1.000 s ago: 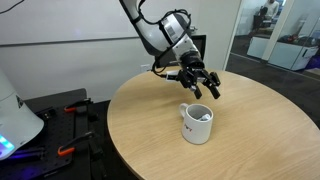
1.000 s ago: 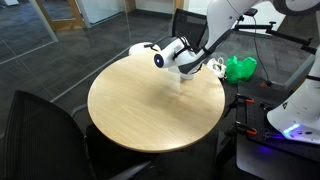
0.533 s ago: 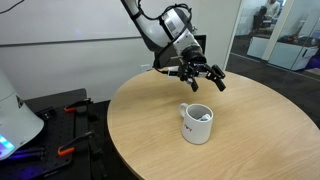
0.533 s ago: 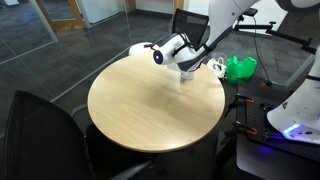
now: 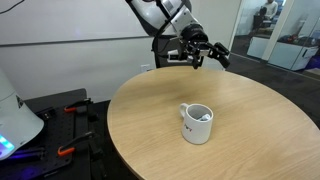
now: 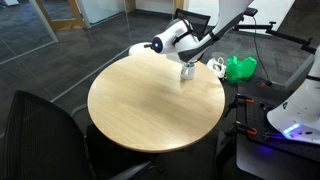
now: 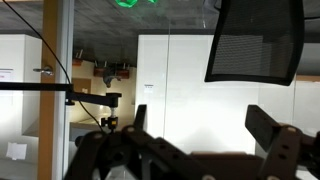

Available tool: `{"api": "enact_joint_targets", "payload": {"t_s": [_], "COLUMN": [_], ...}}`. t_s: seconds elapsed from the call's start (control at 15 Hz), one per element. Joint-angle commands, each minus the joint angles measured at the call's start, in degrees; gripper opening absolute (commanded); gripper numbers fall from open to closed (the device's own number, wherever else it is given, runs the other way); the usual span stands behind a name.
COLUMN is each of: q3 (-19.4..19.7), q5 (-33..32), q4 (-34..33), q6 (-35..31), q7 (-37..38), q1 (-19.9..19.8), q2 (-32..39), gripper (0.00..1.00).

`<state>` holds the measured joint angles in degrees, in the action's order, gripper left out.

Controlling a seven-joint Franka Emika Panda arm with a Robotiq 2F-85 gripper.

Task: Place the green marker inside the white mug

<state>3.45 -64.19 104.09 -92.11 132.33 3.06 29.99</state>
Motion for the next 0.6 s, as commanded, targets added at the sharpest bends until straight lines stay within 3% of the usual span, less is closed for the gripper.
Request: {"api": "enact_joint_targets", "payload": {"t_s": [0.0,0.53], "q3": [-0.68,-0.82], "q5": [-0.17,-0.19], "q4": [0.23,1.31], "q6": [0.86,1.37], "q7": [0.04,0.16], "q1": [-0.31,-0.06], "q2": [-0.62,-1.74], "gripper": [1.0,1.0]}}
